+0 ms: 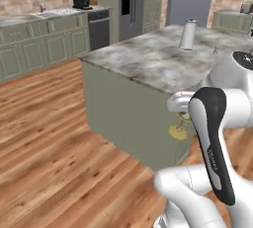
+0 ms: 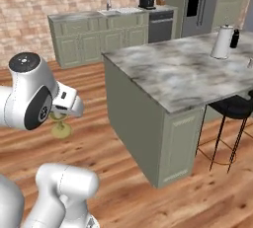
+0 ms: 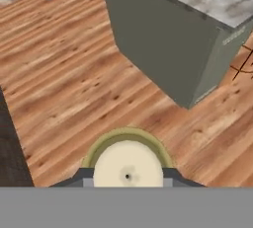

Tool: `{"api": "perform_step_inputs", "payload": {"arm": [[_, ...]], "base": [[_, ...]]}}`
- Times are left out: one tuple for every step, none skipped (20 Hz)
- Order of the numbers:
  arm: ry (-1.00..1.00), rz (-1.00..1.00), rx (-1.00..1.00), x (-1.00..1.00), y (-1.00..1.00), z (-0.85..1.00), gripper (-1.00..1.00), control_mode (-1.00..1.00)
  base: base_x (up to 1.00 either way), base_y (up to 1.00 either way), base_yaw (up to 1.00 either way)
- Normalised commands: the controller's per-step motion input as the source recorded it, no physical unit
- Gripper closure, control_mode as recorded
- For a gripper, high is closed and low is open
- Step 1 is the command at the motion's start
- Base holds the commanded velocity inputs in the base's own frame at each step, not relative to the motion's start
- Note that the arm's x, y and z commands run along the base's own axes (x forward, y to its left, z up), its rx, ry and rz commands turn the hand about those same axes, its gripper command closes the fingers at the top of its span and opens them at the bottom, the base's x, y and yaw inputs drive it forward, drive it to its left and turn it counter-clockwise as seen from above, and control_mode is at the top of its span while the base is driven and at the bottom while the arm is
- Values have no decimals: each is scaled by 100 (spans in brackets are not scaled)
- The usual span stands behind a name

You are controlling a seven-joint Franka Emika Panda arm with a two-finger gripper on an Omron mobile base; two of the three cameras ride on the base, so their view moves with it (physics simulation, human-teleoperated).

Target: Pick the candle and candle from the dining table and place them in the open cabinet. Close the cabinet after placing the objects.

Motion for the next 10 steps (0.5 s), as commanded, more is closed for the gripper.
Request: {"api": "perform_step_inputs", "payload": {"arm": [[0, 0, 0, 0, 0, 0, 100, 100], [0, 0, 0, 0, 0, 0, 100, 100], [0, 0, 0, 0, 0, 0, 100, 100], [0, 0, 0, 0, 0, 0, 100, 100], [0, 0, 0, 0, 0, 0, 100, 100], [0, 0, 0, 0, 0, 0, 100, 100], [0, 0, 0, 0, 0, 0, 100, 100], [0, 0, 0, 0, 0, 0, 100, 100], [0, 0, 0, 0, 0, 0, 100, 100], [0, 0, 0, 0, 0, 0, 100, 100]], "base": [[26, 73, 50], [49, 71, 40], [97, 64, 21], [100, 63, 10], [100, 72, 2], [100, 79, 0], [100, 77, 0], [100, 84, 0], [100, 86, 0], [100, 87, 0]]}}
